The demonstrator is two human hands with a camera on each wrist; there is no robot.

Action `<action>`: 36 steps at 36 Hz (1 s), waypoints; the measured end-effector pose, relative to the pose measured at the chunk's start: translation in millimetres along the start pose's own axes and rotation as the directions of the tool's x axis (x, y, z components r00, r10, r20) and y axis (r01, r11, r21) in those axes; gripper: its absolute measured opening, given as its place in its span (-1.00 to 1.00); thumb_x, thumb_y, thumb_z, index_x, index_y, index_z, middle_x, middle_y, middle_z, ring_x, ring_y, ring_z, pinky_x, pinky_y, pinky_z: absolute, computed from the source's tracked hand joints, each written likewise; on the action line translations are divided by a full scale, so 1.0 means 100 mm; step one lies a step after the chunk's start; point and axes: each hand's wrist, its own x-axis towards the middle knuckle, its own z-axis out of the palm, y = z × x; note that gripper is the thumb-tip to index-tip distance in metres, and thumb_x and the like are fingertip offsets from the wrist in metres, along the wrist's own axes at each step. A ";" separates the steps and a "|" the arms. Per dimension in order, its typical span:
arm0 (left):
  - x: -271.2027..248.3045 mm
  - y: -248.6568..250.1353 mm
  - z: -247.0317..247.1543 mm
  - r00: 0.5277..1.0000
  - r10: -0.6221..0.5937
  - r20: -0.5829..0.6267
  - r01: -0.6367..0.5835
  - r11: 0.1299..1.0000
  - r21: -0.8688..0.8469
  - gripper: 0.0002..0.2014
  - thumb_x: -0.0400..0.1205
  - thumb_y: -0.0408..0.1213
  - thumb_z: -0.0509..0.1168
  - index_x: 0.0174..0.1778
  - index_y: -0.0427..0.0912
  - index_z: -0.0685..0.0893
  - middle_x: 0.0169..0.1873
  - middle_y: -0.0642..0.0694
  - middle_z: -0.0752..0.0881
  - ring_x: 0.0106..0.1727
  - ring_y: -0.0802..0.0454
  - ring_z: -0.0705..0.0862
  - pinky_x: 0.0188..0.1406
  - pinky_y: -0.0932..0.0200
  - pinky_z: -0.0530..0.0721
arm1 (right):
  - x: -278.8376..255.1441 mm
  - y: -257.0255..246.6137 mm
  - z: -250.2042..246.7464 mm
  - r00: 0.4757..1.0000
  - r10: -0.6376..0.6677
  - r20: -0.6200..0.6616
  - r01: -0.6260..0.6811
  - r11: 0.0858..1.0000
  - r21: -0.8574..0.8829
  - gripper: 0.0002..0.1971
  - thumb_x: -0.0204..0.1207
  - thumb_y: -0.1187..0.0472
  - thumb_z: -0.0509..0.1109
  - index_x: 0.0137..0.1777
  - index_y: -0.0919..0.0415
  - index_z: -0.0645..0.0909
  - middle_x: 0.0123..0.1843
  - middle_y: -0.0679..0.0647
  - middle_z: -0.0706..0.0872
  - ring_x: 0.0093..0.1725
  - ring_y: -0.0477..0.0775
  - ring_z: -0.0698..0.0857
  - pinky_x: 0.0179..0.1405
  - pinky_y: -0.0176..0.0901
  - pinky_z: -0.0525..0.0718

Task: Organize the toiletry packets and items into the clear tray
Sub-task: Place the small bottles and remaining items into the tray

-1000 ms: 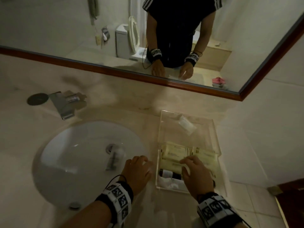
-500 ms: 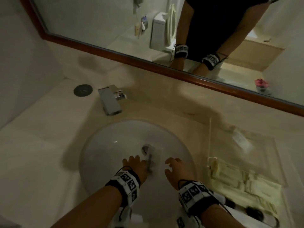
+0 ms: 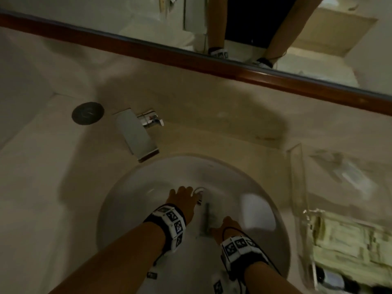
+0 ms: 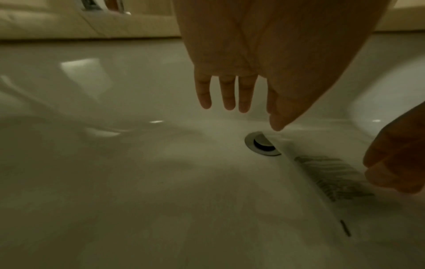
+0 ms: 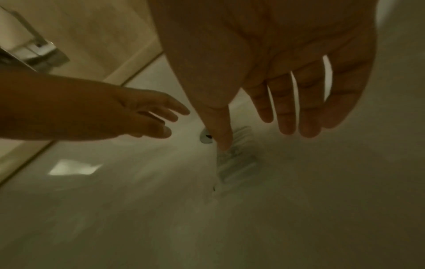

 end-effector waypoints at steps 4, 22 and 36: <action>0.17 -0.02 0.09 0.998 0.054 0.012 -0.054 0.998 -0.016 -0.43 0.70 -0.34 0.04 0.65 -0.05 0.10 0.65 -0.17 0.09 0.62 -0.23 0.13 0.60 -0.20 0.11 | 0.11 -0.07 0.15 0.996 0.086 -0.031 -0.082 0.991 0.104 -0.25 0.46 -0.12 0.39 0.54 0.21 0.20 0.50 0.18 0.37 0.44 0.23 0.47 0.40 0.01 0.51; 0.49 -0.03 0.11 0.996 0.090 0.003 -0.090 0.996 -0.028 -0.34 0.65 -0.45 0.13 0.65 0.03 0.10 0.69 -0.11 -0.08 0.64 -0.27 0.10 0.60 -0.20 0.20 | 0.20 -0.17 0.23 0.998 -0.054 0.027 0.051 0.991 0.122 -0.56 0.61 0.08 0.22 0.44 0.21 0.33 0.43 0.21 0.51 0.41 0.21 0.52 0.33 -0.08 0.49; -0.18 0.05 -0.25 0.998 -0.002 -0.068 -0.002 0.998 -0.058 -0.64 0.75 -0.29 -0.05 0.46 -0.11 0.39 0.39 -0.18 0.50 0.41 -0.19 0.45 0.44 -0.06 0.36 | -0.37 0.02 -0.35 0.979 -0.139 -0.152 0.167 0.967 0.192 -0.88 0.57 0.21 0.22 0.07 0.13 0.41 0.19 0.25 0.65 0.08 0.24 0.64 -0.05 -0.05 0.56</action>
